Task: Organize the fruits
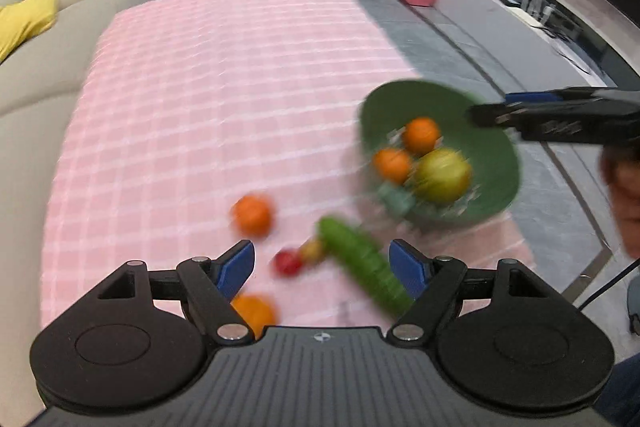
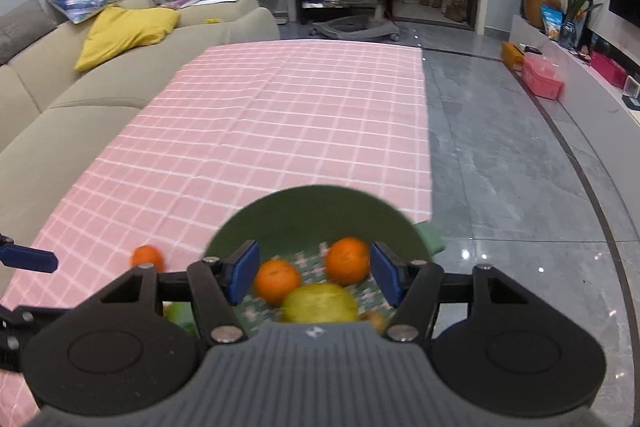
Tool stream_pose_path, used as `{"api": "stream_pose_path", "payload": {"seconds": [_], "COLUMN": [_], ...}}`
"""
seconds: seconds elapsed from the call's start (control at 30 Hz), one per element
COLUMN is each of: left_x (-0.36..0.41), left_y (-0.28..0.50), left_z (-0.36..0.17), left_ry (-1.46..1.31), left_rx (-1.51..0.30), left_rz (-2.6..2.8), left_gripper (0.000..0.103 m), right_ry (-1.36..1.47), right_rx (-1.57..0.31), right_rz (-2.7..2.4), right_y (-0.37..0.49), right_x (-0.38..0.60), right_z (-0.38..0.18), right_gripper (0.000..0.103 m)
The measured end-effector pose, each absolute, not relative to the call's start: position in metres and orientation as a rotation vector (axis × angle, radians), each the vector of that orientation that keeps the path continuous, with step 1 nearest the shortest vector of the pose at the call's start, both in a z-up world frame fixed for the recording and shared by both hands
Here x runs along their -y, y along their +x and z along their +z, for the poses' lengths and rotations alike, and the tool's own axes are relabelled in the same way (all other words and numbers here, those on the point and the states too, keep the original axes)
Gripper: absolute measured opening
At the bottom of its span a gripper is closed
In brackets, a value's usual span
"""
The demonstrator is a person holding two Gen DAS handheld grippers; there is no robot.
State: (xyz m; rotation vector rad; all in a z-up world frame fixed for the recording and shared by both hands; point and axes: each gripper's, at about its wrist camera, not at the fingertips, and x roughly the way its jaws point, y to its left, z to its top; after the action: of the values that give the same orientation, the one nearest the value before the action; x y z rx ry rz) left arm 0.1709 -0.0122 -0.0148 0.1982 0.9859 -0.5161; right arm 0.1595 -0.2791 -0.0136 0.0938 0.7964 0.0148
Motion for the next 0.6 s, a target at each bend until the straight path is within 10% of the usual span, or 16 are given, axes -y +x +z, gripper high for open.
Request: {"api": "stream_pose_path", "payload": {"seconds": [0.6], "left_x": [-0.074], "left_y": [0.128], "left_z": [-0.066], "left_ry": [0.038], "left_rx": [-0.944], "left_rz": [-0.401], "left_gripper": [0.09], "right_ry": [0.107], "right_rx": [-0.899], "right_rz": [0.081], "right_y": [0.095], "right_x": [0.172], "right_z": [-0.066], "right_gripper": [0.059]}}
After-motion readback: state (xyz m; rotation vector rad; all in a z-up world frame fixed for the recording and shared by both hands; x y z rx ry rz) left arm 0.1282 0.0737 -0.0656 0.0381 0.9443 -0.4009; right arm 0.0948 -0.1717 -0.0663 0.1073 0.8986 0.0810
